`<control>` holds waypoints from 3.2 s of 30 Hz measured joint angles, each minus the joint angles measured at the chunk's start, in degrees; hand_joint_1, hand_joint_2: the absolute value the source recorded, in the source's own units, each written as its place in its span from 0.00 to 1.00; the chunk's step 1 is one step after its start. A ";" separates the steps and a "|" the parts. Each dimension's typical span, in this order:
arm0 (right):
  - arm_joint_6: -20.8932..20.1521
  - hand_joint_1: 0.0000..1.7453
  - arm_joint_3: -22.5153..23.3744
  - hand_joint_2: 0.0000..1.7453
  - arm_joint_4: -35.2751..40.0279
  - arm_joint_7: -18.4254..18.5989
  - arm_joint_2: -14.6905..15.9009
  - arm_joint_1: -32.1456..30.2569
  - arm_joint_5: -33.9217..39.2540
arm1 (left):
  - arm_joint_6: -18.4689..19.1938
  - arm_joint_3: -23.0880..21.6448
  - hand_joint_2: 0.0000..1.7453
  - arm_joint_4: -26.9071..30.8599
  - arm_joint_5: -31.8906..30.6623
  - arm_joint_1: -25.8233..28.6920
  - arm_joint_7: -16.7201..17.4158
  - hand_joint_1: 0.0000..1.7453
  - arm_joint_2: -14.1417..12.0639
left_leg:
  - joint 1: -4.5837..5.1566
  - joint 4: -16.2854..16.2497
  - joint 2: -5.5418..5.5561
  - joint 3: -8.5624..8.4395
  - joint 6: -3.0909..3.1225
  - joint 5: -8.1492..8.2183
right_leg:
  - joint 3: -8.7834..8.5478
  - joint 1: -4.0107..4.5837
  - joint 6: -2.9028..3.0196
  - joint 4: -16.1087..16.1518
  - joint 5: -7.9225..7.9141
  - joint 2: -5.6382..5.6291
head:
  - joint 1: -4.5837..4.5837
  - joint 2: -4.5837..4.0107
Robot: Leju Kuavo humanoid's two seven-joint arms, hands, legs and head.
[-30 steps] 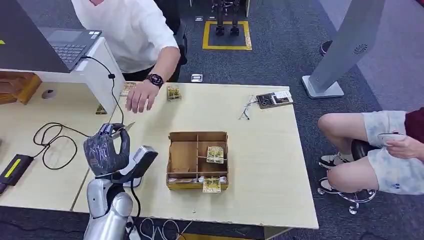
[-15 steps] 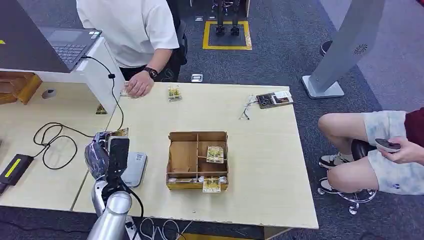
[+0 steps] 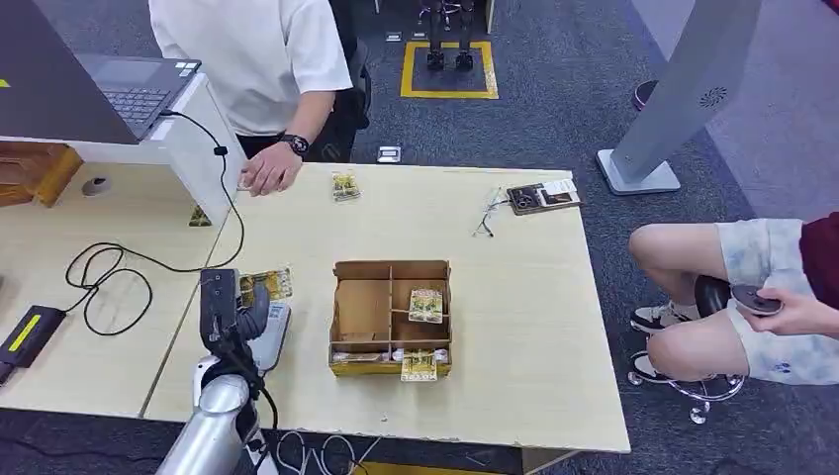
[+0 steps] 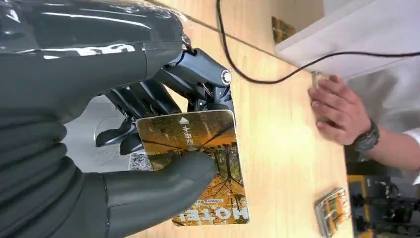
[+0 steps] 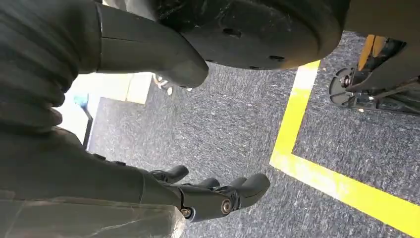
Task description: Pass the card to the sensor for recognition and then transmit it.
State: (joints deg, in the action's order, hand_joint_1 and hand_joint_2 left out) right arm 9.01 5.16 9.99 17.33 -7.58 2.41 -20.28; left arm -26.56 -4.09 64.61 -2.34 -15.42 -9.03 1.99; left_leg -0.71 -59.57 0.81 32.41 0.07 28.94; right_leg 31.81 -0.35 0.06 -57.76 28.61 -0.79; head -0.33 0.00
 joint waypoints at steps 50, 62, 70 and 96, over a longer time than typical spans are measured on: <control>0.70 0.00 2.08 1.00 0.00 0.24 -0.52 -0.05 -2.27 | -11.87 -3.62 1.00 -26.77 -23.74 -11.03 5.75 1.00 -6.49 | -0.01 0.01 0.00 -0.10 -0.26 -0.19 | -0.01 0.00 0.19 -0.23 -0.11 0.00 | 0.00 0.00; 0.81 0.00 2.14 1.00 0.00 0.87 -0.74 -0.02 -3.15 | -11.87 16.31 1.00 -25.68 -34.23 -9.35 -4.86 1.00 -1.90 | 0.00 0.00 -0.01 -0.05 -0.26 -0.18 | 0.05 0.00 0.19 -0.21 -0.11 -0.02 | -0.02 0.00; 0.79 0.00 2.29 1.00 0.00 0.94 -0.81 0.01 -3.98 | -11.87 24.77 1.00 -22.25 -35.81 -8.40 -10.17 1.00 1.20 | -0.01 0.01 -0.01 -0.02 -0.26 -0.18 | 0.09 0.00 0.19 -0.21 -0.11 -0.02 | 0.00 0.00; 0.00 0.00 2.45 1.00 0.02 -0.15 -0.83 -0.03 -5.07 | -11.87 34.58 1.00 6.38 -38.60 -1.24 -28.26 1.00 12.92 | -0.01 0.00 -0.02 0.05 -0.26 -0.18 | 0.19 0.00 0.19 -0.20 -0.11 -0.05 | 0.00 0.00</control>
State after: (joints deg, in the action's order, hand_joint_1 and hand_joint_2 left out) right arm 9.01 7.61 10.01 17.18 -8.41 2.38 -25.35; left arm -38.42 30.49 70.99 -40.94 -16.66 -37.29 14.91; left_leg -0.71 -59.56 0.79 32.46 -0.19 28.76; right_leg 32.00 -0.35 0.25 -57.97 28.50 -0.83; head -0.33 0.00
